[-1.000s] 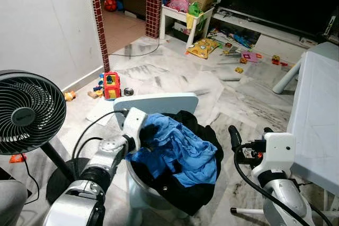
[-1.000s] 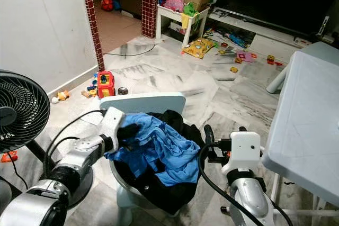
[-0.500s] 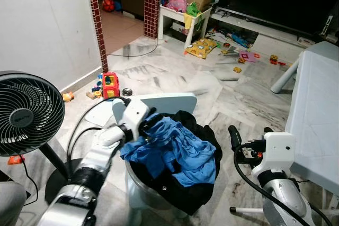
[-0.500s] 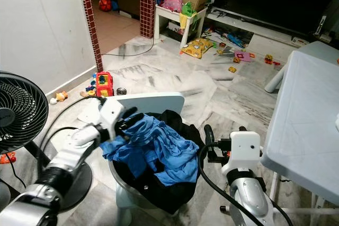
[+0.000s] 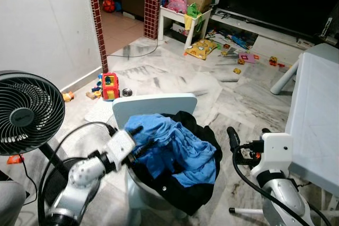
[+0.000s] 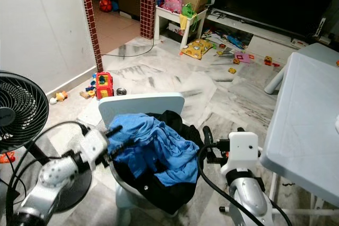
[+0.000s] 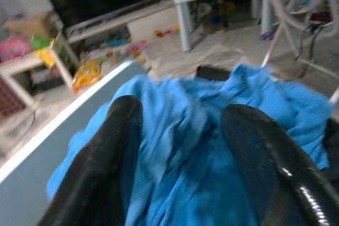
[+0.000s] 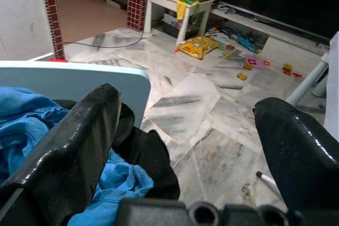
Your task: Hang hanger
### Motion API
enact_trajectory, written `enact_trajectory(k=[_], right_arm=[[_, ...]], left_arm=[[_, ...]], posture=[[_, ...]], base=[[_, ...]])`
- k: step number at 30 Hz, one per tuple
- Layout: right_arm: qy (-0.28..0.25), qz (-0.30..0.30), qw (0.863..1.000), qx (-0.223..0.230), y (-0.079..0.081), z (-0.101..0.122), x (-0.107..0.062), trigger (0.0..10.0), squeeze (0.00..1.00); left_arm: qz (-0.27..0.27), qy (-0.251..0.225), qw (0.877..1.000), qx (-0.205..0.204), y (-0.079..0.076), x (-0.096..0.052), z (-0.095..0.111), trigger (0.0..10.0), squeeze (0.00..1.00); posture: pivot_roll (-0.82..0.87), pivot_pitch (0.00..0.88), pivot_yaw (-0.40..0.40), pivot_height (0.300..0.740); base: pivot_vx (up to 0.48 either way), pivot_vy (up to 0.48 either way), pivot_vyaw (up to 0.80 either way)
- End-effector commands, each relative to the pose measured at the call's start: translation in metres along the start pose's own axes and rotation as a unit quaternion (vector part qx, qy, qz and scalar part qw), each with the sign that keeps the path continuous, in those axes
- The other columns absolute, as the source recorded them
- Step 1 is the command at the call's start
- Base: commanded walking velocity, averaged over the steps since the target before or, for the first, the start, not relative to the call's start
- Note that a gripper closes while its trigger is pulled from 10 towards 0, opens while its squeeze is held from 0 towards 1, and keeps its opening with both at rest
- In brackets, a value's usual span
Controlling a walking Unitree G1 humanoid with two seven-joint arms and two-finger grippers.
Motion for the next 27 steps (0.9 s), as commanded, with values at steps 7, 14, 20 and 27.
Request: enact_trajectory(k=[7,14,20,27], right_arm=[[0.005,-0.001,1.000,-0.004,-0.004,-0.002,0.000,10.0,0.00],[0.008,-0.001,1.000,-0.003,-0.002,-0.003,-0.002,10.0,0.00],[0.008,0.000,1.000,-0.003,-0.002,-0.003,-0.001,10.0,0.00],[0.006,-0.003,1.000,-0.004,-0.003,-0.001,-0.001,10.0,0.00]], left_arm=[[-0.007,0.030,0.999,0.034,-0.007,0.011,0.000,10.0,1.00],[0.030,0.068,0.997,0.037,0.018,0.014,-0.007,10.0,1.00],[0.048,0.134,0.990,-0.004,0.036,0.024,-0.022,10.0,1.00],[0.003,0.152,0.988,-0.020,0.026,0.040,-0.026,10.0,0.00]], posture=[[0.07,0.000,-0.129,0.740],[0.07,0.000,-0.127,0.740],[0.06,0.000,-0.129,0.740],[0.04,0.000,-0.126,0.740]], base=[[0.000,0.000,0.00],[0.000,0.000,0.00],[0.000,0.000,0.00],[0.000,0.000,0.00]])
Point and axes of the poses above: a point about 5 cm out from each wrist's last joint towards the gripper, its own x axis pointing out of the wrist towards the gripper, its own z axis along the axis of the wrist's last joint, y = z × x, the point moved 4 cm from there along x, pointing out of the wrist towards the gripper, and after that the axes turned 12 degrees about -x, right-handed, at the moved point
